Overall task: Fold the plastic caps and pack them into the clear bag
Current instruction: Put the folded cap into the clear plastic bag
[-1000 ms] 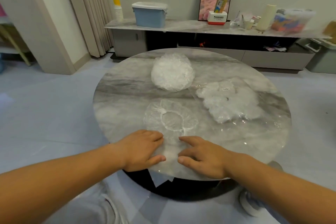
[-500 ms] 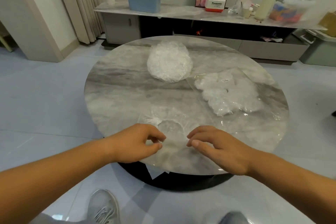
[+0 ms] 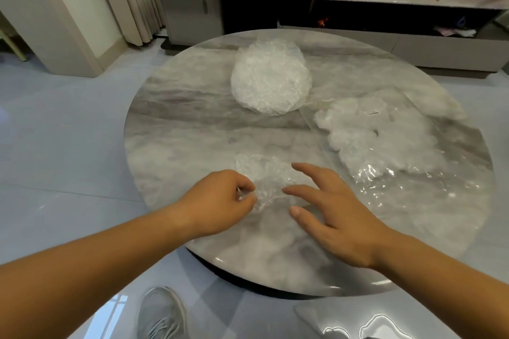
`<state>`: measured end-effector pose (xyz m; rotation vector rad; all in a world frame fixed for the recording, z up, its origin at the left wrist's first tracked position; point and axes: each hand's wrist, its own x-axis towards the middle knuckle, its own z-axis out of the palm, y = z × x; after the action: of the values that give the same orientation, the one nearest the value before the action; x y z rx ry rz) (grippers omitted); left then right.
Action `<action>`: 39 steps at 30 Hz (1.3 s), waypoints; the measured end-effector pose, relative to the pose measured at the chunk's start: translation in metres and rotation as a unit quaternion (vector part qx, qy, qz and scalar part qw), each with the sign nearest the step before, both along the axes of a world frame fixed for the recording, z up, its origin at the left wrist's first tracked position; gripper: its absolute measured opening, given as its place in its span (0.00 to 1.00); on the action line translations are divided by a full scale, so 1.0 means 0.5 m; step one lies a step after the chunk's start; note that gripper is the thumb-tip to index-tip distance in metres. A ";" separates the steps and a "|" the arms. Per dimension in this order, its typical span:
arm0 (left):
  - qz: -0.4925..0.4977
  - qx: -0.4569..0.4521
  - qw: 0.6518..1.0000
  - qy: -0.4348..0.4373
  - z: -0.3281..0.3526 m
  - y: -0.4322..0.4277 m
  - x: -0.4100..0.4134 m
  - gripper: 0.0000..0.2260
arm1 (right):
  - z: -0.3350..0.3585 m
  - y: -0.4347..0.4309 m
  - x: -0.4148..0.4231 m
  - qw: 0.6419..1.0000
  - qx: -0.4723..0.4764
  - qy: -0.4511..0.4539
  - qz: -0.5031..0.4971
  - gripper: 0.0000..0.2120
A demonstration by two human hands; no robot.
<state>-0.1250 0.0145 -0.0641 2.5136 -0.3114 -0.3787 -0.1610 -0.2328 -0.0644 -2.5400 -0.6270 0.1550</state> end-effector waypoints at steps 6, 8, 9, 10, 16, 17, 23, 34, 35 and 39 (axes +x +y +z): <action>-0.020 0.022 0.999 -0.032 -0.019 0.007 0.018 0.17 | -0.002 0.014 0.030 0.994 -0.059 -0.030 0.090 0.28; -0.004 0.022 0.999 -0.037 -0.024 0.014 0.023 0.15 | -0.017 0.011 0.032 0.992 -0.087 0.009 0.085 0.32; 0.010 0.013 0.999 -0.034 -0.026 0.017 0.026 0.14 | -0.022 0.008 0.033 0.991 -0.099 0.027 0.080 0.34; 0.025 0.000 0.999 -0.027 -0.027 0.021 0.028 0.12 | -0.028 0.006 0.033 0.990 -0.108 0.037 0.078 0.34; 0.038 0.016 0.999 -0.005 -0.025 0.024 0.021 0.09 | -0.019 0.006 0.015 0.989 -0.116 0.060 0.076 0.35; 0.035 0.021 0.999 0.006 -0.023 0.023 0.017 0.10 | -0.015 0.004 0.009 0.987 -0.119 0.066 0.084 0.36; 0.067 0.067 0.995 -0.028 -0.016 0.023 0.009 0.19 | 0.005 -0.010 0.001 0.990 -0.080 0.079 0.086 0.34; 0.097 0.082 0.992 -0.003 -0.031 0.009 0.027 0.45 | 0.014 0.048 0.080 0.966 0.165 0.166 -0.106 0.21; 0.090 0.080 0.993 -0.004 -0.032 0.007 0.027 0.45 | 0.014 0.053 0.088 0.959 0.179 0.191 -0.108 0.22; 0.079 0.069 0.994 -0.009 -0.037 0.007 0.029 0.45 | -0.003 0.070 0.112 0.926 0.234 0.261 -0.141 0.24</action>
<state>-0.1107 0.0179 -0.0825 2.6563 -0.0930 -0.3246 -0.1051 -0.1980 -0.0658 -1.9721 -0.0670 0.4945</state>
